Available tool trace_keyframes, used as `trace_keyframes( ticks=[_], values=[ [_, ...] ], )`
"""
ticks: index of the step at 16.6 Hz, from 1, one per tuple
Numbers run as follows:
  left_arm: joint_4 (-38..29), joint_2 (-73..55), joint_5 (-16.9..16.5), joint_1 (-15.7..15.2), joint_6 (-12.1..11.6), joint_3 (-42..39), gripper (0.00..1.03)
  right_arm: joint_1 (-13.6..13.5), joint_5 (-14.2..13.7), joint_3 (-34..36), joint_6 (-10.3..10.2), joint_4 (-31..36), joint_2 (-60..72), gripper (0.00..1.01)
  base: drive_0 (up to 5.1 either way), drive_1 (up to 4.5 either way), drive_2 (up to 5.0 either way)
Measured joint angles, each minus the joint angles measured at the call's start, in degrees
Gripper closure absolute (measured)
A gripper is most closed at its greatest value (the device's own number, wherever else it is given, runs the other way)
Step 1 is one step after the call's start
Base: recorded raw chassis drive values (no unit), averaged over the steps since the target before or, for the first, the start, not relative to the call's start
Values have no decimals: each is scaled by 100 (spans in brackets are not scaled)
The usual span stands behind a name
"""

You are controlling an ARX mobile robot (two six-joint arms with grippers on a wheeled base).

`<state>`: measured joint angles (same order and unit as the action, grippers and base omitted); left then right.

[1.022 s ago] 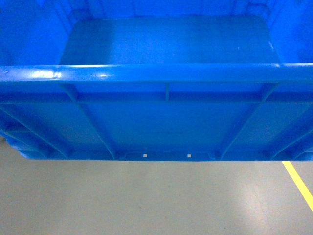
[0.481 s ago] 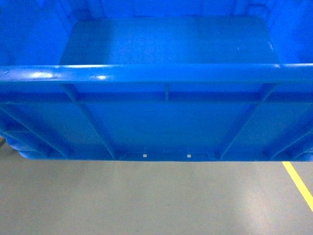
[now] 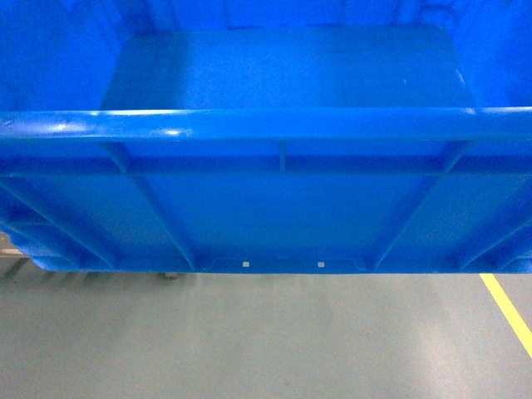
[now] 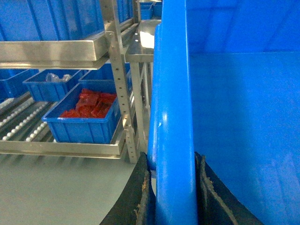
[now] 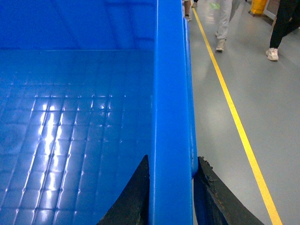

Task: Place box next to blue box on left shelf

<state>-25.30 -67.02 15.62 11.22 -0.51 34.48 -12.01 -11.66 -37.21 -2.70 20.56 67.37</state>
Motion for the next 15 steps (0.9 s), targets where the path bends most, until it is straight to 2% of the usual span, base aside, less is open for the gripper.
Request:
trace_keyframes(
  ticks=[7, 11, 15],
  values=[
    [4, 0, -4, 4, 2, 0, 87, 0, 2, 0, 2, -7, 0, 82, -4, 420, -428],
    [57, -24, -7, 2, 2, -7, 87, 0, 2, 7, 4, -63, 11, 82, 0, 0, 0],
    [0, -7, -2, 22, 4, -9, 87, 2, -11, 7, 22, -9, 2, 82, -476, 197, 312]
  ],
)
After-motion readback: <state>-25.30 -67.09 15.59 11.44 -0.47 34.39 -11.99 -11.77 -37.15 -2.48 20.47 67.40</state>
